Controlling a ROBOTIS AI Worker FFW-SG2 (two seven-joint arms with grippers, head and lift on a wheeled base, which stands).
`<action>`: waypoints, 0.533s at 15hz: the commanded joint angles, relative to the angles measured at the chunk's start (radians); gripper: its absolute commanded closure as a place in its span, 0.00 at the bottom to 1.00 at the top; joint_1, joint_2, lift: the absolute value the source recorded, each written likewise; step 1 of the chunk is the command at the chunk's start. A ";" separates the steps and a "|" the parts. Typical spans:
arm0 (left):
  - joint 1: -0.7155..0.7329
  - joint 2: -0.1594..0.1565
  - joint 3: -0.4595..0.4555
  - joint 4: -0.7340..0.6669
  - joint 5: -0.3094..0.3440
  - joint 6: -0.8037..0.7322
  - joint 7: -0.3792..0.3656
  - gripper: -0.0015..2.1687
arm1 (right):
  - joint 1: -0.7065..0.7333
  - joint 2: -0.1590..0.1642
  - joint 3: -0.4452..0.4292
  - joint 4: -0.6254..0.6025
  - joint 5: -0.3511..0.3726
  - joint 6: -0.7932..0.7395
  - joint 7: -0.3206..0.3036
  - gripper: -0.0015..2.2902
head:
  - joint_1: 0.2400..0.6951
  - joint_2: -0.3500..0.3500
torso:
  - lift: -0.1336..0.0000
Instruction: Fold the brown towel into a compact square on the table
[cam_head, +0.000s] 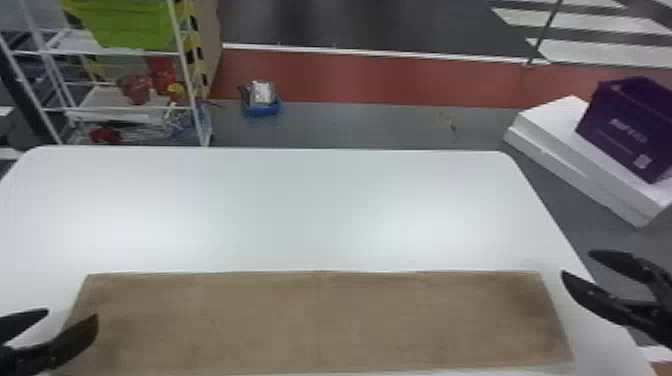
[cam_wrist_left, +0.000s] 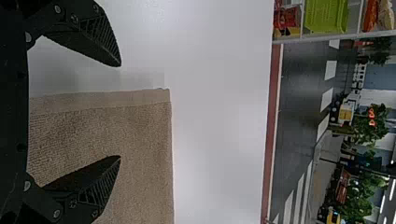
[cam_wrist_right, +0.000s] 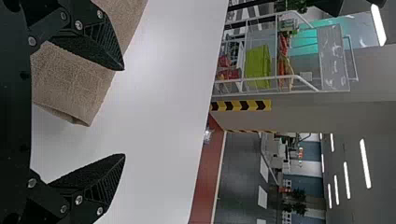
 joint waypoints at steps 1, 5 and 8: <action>0.002 -0.003 0.002 -0.001 0.002 0.000 -0.001 0.10 | 0.000 0.000 0.002 0.002 -0.001 -0.005 0.000 0.11 | 1.00 0.35 | 0.07; 0.003 -0.003 0.005 0.001 -0.004 0.000 0.000 0.10 | -0.002 -0.002 0.003 0.013 -0.012 -0.042 0.002 0.11 | 1.00 0.36 | 0.07; 0.006 -0.003 0.008 -0.001 -0.004 0.000 -0.008 0.10 | -0.002 -0.003 0.006 0.016 -0.012 -0.051 0.006 0.11 | 1.00 0.36 | 0.07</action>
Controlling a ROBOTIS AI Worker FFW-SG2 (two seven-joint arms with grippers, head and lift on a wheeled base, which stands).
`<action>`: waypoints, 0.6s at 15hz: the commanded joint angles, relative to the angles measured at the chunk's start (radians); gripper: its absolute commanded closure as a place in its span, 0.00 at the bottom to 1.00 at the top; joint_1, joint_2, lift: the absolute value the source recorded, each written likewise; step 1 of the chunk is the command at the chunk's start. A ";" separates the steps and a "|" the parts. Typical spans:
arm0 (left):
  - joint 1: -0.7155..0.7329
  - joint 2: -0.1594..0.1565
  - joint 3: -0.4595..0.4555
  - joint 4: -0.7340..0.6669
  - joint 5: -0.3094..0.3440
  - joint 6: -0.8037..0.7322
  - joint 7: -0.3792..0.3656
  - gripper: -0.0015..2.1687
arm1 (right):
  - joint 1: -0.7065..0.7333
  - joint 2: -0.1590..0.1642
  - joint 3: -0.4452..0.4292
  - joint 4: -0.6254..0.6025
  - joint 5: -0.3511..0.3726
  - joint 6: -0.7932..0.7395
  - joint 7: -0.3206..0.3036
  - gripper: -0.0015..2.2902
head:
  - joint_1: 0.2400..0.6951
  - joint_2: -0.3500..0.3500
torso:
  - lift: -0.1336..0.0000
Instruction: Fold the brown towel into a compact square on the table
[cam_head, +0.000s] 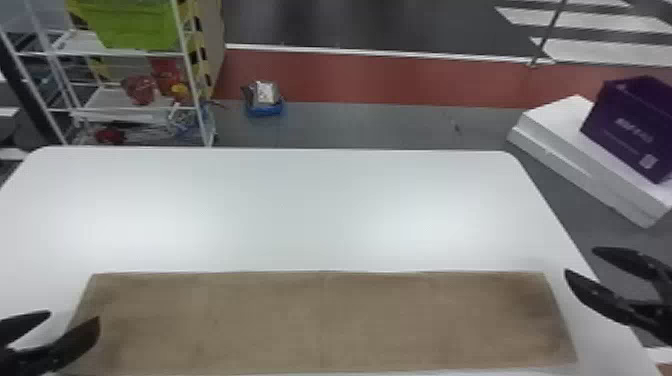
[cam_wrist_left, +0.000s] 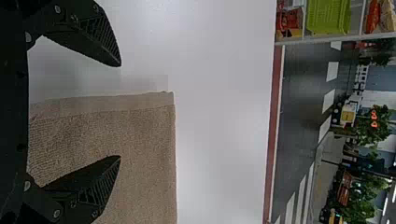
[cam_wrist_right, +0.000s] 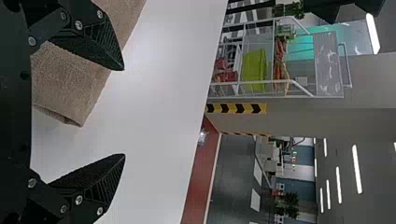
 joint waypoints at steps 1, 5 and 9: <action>0.001 -0.003 0.002 -0.001 0.000 0.000 -0.004 0.10 | 0.000 0.000 0.001 0.001 0.000 -0.004 0.005 0.11 | 1.00 0.37 | 0.07; 0.000 -0.003 -0.003 0.008 -0.014 -0.009 -0.003 0.11 | 0.002 0.001 -0.007 -0.001 -0.002 -0.004 0.015 0.11 | 1.00 0.37 | 0.07; -0.002 -0.003 -0.007 0.023 -0.029 -0.015 0.003 0.13 | 0.005 0.001 -0.010 0.007 -0.005 -0.026 0.017 0.11 | 1.00 0.37 | 0.07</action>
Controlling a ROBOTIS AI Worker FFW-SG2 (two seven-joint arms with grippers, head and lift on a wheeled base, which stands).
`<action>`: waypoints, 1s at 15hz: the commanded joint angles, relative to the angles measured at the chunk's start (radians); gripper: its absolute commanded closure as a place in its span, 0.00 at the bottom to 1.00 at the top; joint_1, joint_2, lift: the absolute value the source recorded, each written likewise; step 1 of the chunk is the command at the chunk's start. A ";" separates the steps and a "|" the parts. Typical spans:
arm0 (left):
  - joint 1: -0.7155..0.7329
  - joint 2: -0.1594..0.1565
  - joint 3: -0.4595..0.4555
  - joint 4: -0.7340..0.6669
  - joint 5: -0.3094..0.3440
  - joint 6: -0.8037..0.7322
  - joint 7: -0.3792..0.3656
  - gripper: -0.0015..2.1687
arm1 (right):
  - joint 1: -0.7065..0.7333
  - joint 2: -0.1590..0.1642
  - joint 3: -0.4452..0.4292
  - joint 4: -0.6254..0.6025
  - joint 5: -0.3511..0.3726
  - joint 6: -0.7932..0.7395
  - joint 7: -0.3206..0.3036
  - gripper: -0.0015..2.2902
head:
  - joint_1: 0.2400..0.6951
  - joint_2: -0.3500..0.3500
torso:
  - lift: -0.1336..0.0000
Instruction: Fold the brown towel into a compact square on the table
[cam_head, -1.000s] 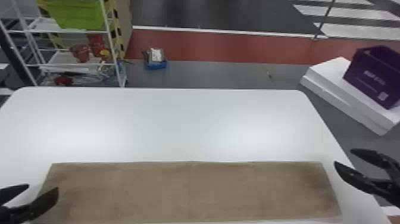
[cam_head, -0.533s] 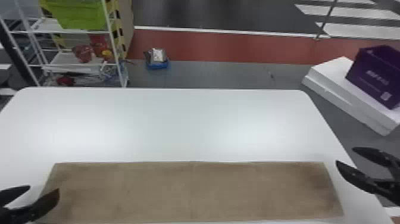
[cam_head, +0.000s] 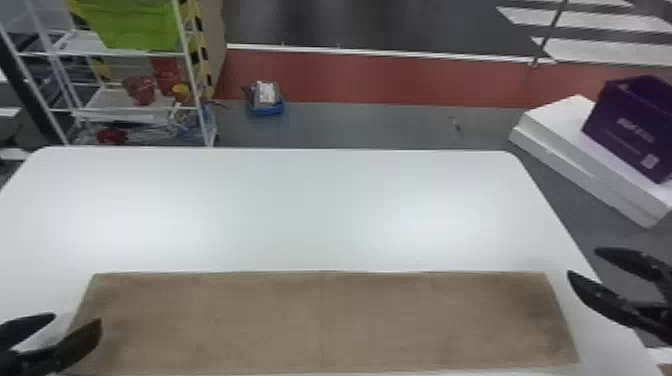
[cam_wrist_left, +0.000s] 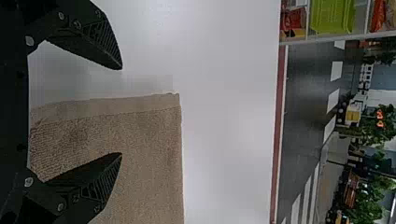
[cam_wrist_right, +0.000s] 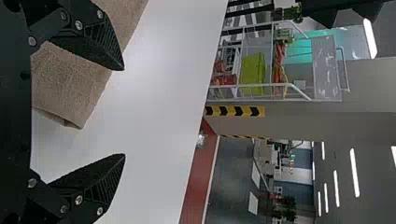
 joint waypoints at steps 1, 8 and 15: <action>0.000 -0.003 -0.003 0.007 -0.012 -0.002 0.005 0.13 | 0.001 0.000 -0.001 0.008 0.000 -0.012 0.000 0.11 | 1.00 0.37 | 0.07; -0.011 -0.003 -0.011 -0.007 -0.061 0.081 -0.014 0.36 | 0.001 -0.003 0.007 0.025 -0.005 -0.049 0.002 0.11 | 1.00 0.38 | 0.07; 0.029 -0.003 -0.029 -0.107 -0.061 0.094 -0.022 0.87 | 0.001 -0.003 0.010 0.023 -0.015 -0.052 0.006 0.11 | 1.00 0.37 | 0.07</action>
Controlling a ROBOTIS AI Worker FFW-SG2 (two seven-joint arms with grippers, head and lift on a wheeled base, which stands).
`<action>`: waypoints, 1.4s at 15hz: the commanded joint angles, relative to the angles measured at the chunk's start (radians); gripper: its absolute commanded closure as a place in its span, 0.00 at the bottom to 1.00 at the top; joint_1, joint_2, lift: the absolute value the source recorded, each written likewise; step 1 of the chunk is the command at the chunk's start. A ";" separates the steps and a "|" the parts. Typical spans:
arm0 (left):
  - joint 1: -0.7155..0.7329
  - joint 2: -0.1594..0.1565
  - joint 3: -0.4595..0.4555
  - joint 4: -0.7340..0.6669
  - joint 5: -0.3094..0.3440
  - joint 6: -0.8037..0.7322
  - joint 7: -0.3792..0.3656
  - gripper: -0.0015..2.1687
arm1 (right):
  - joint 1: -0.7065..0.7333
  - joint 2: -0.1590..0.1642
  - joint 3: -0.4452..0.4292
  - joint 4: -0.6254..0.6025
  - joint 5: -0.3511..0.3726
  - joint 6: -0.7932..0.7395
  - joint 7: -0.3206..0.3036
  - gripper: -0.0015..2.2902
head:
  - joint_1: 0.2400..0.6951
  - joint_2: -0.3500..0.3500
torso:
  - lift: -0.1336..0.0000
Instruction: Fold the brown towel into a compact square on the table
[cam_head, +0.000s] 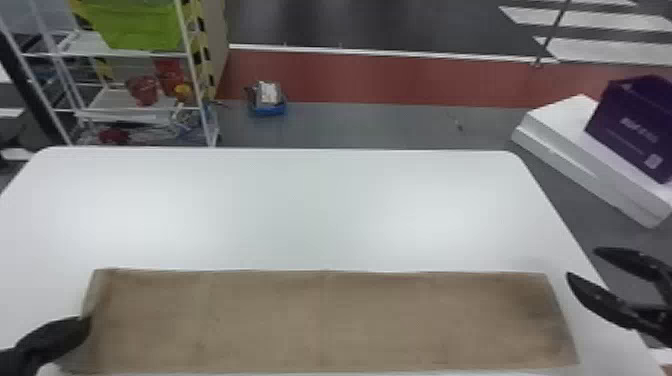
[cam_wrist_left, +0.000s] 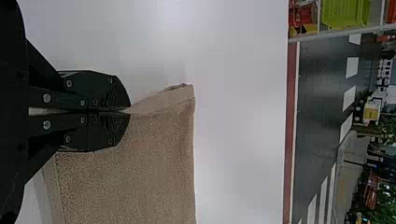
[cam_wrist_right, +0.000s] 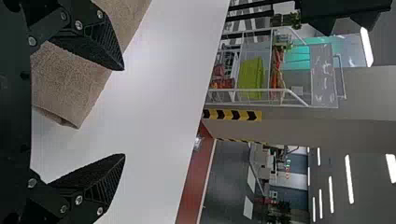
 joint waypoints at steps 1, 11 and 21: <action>0.002 -0.003 0.001 -0.029 -0.002 0.013 0.005 0.87 | 0.001 0.000 -0.001 -0.001 -0.005 0.000 0.002 0.11 | 1.00 0.36 | 0.07; 0.001 -0.003 0.082 -0.215 0.061 0.194 -0.038 0.87 | 0.010 0.008 0.055 0.019 -0.008 -0.025 0.001 0.11 | 1.00 0.42 | 0.07; -0.002 -0.003 0.163 -0.296 0.204 0.344 -0.070 0.87 | 0.027 0.021 0.171 0.016 -0.014 -0.034 0.022 0.53 | 1.00 0.53 | 0.07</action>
